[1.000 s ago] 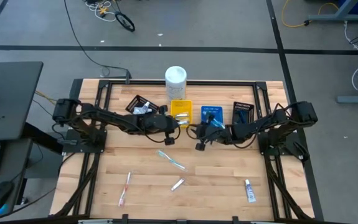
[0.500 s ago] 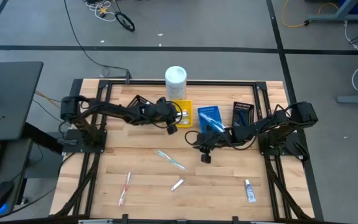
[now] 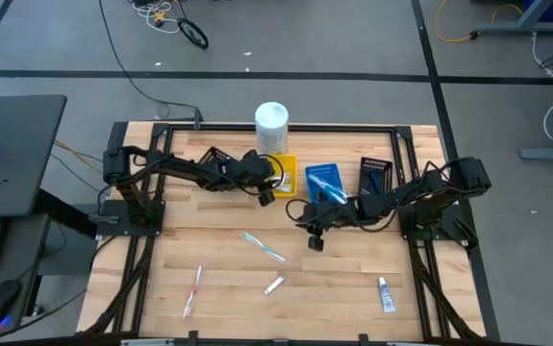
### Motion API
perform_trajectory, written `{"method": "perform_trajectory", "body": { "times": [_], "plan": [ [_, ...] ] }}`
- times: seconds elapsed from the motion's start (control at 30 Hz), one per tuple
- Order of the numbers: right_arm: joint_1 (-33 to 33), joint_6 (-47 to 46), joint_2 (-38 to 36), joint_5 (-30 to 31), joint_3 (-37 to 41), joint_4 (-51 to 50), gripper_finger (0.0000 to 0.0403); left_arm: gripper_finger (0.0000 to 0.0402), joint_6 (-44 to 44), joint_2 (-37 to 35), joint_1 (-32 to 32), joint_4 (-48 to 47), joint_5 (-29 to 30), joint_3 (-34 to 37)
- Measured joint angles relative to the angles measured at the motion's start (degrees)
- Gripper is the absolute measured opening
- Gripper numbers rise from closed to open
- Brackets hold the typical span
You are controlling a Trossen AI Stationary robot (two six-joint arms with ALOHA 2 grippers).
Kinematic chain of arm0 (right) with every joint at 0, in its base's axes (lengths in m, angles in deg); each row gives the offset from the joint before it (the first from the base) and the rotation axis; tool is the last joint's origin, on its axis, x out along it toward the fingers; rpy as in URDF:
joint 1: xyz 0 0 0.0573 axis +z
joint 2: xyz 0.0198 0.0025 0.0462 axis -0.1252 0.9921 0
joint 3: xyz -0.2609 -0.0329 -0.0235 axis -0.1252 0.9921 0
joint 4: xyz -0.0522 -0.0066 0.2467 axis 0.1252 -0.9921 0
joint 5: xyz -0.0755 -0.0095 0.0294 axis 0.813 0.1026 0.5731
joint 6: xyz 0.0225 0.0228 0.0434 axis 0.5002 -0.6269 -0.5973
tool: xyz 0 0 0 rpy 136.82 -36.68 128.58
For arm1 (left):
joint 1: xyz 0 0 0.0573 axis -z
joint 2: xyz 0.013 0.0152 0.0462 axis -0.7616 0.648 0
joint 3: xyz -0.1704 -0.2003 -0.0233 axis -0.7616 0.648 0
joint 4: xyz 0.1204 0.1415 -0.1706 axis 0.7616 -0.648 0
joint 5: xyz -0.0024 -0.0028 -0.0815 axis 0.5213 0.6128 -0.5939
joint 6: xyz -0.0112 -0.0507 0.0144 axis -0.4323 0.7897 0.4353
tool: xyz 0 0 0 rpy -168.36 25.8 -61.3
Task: Pick & Place Travel size toiletries
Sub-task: Put the green toothbrush into the blue bin
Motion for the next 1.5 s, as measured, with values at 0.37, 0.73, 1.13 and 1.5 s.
{"method": "perform_trajectory", "body": {
  "times": [0.37, 0.73, 1.13, 1.5],
  "plan": [
    [0.0, 0.0, 0.0, 0.0, 0.0, 0.1, 0.0085, 0.0168, -1.7, -7.3, 4.2, -2.6, 4.6, -1.6],
    [0.0, 0.0, 0.0, 0.0, 0.0, 0.7, 0.0085, 0.0169, 1.6, -20.2, 10.3, -5.0, 5.4, -1.7],
    [0.0, 0.0, 0.0, 0.0, 0.0, 0.9, 0.0085, 0.0169, 6.4, -20.7, 17.9, -10.3, 5.2, -1.6],
    [0.0, 0.0, 0.0, 0.0, 0.0, 1.3, 0.0085, 0.0169, 30.1, -20.7, 20.3, -6.1, 7.8, -1.6]
  ]
}}
